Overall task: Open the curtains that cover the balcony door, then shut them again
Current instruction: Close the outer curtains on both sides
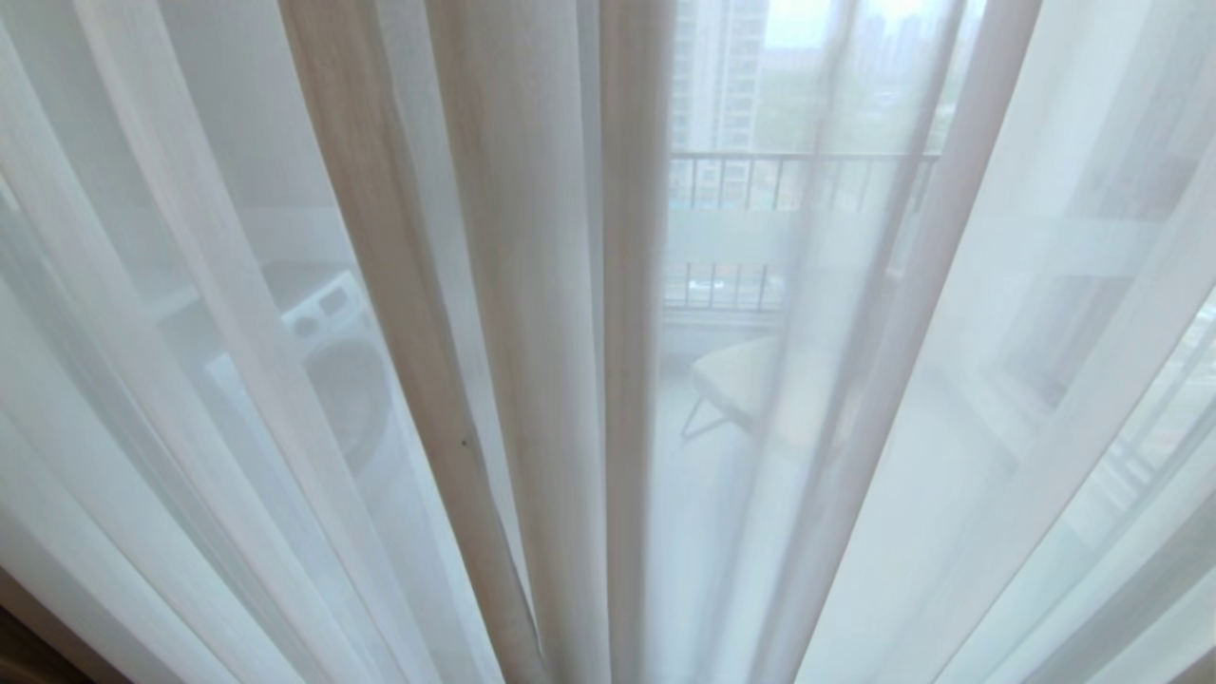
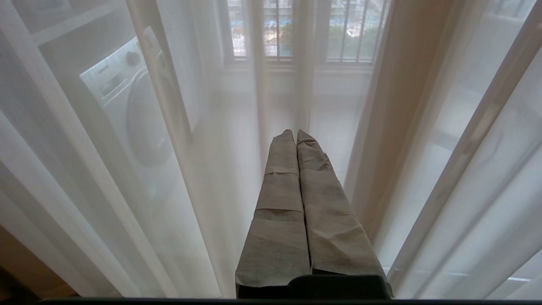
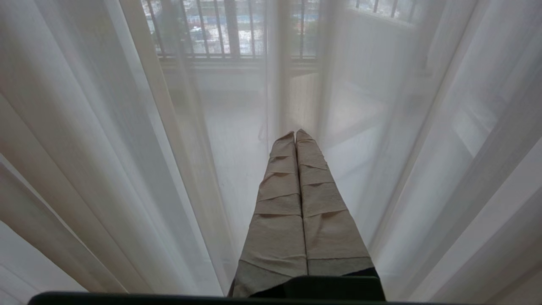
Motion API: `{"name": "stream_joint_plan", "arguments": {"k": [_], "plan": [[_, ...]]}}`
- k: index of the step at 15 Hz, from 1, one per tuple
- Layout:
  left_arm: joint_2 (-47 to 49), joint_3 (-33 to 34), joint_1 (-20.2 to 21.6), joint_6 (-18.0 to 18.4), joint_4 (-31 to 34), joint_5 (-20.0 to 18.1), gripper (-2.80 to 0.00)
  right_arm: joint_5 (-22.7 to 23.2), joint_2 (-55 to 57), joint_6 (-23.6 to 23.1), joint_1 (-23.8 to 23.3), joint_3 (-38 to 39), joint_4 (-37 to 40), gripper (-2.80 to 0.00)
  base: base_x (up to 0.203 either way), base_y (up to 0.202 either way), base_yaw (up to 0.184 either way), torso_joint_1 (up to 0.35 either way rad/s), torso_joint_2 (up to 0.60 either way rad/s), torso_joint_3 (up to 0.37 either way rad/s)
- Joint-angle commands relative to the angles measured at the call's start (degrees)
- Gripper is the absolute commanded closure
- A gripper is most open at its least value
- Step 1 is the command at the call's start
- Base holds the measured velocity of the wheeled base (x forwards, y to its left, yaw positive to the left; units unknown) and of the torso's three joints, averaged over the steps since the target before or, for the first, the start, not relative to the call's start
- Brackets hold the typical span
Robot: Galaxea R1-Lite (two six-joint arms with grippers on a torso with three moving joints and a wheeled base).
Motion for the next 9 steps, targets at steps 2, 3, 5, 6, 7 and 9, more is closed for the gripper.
{"name": "stream_joint_plan", "arguments": {"k": [2,3,5,6,7,9], "plan": [[-0.16,-0.01,0.0,0.0,-0.02,-0.04,0.0,-0.02,0.0,0.01,0.01,0.0,-0.02,0.0,0.0,0.0,0.0,0.0,0.0,0.0],[-0.16,-0.01,0.0,0.0,-0.02,0.01,0.0,-0.02,0.0,0.01,0.01,0.0,-0.02,0.0,0.0,0.0,0.0,0.0,0.0,0.0],[-0.16,-0.04,0.0,0.0,-0.02,0.01,0.0,-0.02,0.0,0.01,0.01,0.0,-0.02,0.0,0.0,0.0,0.0,0.0,0.0,0.0],[-0.16,-0.04,0.0,-0.09,-0.1,-0.17,0.0,-0.02,0.0,0.01,0.01,0.0,-0.02,0.0,0.0,0.0,0.0,0.0,0.0,0.0],[-0.16,-0.02,0.0,-0.09,-0.06,-0.17,0.0,-0.02,0.0,0.01,0.01,0.0,-0.02,0.0,0.0,0.0,0.0,0.0,0.0,0.0],[-0.16,-0.02,0.0,-0.09,-0.11,-0.26,0.0,-0.02,0.0,0.01,0.01,0.0,-0.02,0.0,0.0,0.0,0.0,0.0,0.0,0.0]]}}
